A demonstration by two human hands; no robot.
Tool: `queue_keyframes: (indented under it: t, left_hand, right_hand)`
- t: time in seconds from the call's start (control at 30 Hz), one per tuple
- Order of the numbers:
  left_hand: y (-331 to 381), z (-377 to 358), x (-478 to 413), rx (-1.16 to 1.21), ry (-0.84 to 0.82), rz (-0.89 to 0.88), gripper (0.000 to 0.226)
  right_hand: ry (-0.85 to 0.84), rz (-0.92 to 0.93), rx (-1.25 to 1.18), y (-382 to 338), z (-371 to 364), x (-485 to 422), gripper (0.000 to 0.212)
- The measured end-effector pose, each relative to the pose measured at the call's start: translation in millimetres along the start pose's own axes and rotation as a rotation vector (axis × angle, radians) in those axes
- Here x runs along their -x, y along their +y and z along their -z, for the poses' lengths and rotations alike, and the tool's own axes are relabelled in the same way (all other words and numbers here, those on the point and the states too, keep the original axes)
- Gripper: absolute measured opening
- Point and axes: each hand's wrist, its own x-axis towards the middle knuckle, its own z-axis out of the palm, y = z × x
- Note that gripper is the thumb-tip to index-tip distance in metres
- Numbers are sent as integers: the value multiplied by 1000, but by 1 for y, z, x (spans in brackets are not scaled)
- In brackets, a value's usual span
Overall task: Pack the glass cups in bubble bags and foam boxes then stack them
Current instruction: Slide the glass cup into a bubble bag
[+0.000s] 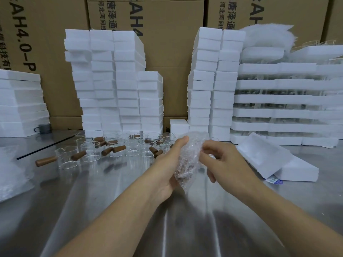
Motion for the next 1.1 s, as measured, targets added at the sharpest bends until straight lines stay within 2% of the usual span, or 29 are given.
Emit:
queue_keyframes:
  t: [0.07,0.13,0.23,0.37,0.53,0.77,0.87,0.93,1.1]
  left_hand:
    - [-1,4,-3,-16,24,17,61]
    - [-2,6,-4,-21,28,37,65]
    - [-3,6,-3,-36,46,51,62]
    - [-3,7,-2,-42,38,67,60]
    - [0,5,-3,24,110,-2,57]
    - [4,8,-1,-18,71,-26,55]
    - [5,5,3,-56,94,-57,52]
    - [5,4,4,-70,99,-72,55]
    - [4,0,5,-114,97,-153,49]
  right_hand:
    - [-189,-38,30,-2,3,0,23]
    - [-293,-24,51,-1,3,1,23]
    - [-291,32,49,2,-1,3,11]
    - [-268,42,127,6,-3,3,25]
    - [-211,64,208,8,-4,1,32]
    - [73,39,31,8,-8,-2,12]
    - [229,21,14,12,-11,-2,43]
    - [264,24,60,12,-9,-1,54]
    - [226,63,91,12,-10,-2,31]
